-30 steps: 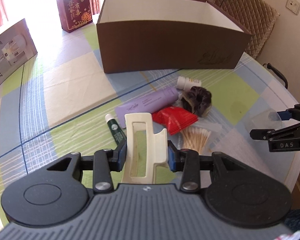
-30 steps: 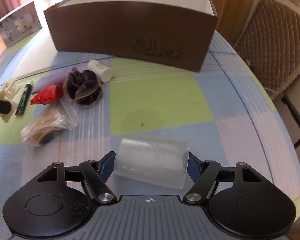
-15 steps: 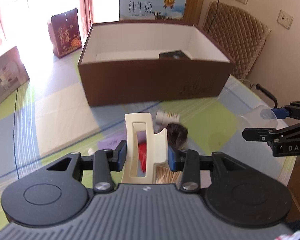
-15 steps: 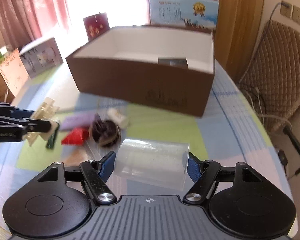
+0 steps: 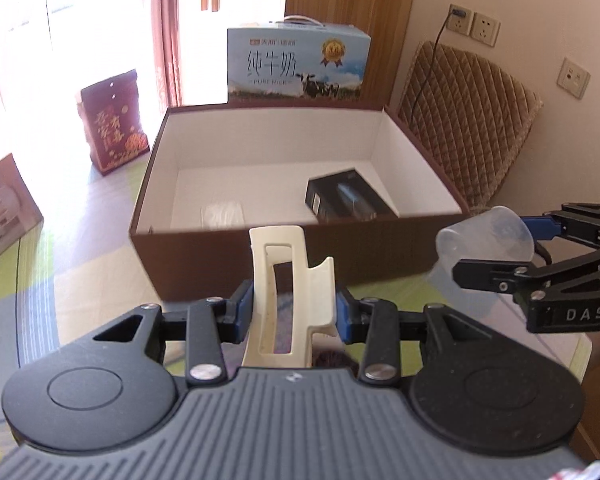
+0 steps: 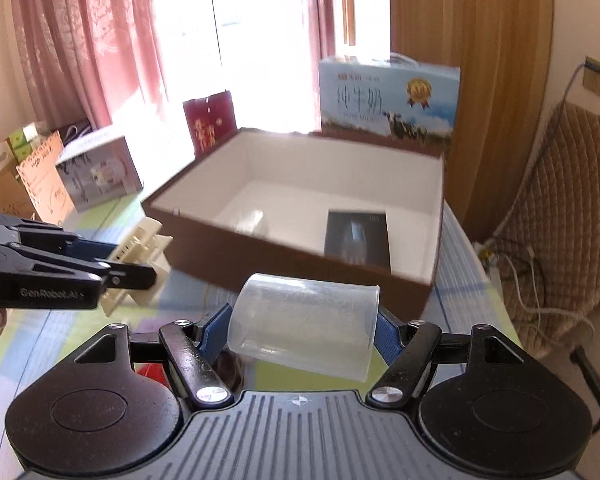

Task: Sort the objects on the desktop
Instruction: 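Carry the cup and claw clip over the cardboard box and lower them inside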

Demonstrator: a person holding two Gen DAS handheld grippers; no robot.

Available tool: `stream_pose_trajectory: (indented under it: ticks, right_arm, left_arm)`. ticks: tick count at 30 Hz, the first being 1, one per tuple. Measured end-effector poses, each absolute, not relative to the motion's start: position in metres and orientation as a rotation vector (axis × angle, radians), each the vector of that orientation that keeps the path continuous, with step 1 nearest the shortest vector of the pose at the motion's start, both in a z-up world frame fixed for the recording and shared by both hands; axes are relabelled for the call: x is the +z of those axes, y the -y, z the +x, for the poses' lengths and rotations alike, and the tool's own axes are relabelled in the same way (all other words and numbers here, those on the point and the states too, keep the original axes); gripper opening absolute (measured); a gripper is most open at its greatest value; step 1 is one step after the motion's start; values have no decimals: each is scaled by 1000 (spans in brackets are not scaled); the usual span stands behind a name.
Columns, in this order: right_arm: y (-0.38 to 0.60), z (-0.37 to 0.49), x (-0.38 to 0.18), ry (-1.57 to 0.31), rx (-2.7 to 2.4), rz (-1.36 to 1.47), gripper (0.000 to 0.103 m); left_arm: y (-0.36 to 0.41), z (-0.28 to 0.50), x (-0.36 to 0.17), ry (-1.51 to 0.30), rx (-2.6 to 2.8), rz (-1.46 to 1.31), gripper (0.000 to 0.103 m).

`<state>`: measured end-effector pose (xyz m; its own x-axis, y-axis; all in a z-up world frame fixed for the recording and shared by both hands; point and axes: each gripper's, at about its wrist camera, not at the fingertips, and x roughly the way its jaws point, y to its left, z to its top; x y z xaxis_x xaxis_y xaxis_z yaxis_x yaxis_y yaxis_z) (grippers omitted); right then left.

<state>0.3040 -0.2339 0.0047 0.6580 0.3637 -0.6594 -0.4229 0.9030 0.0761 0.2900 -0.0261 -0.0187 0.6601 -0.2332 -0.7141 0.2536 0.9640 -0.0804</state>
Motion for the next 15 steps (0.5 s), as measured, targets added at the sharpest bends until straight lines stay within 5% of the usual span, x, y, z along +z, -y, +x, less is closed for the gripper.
stream_pose_trajectory:
  ticks: [15]
  right_arm:
    - [209, 429, -5, -745, 471, -97, 70]
  left_arm:
    - [34, 412, -22, -851, -240, 18, 35]
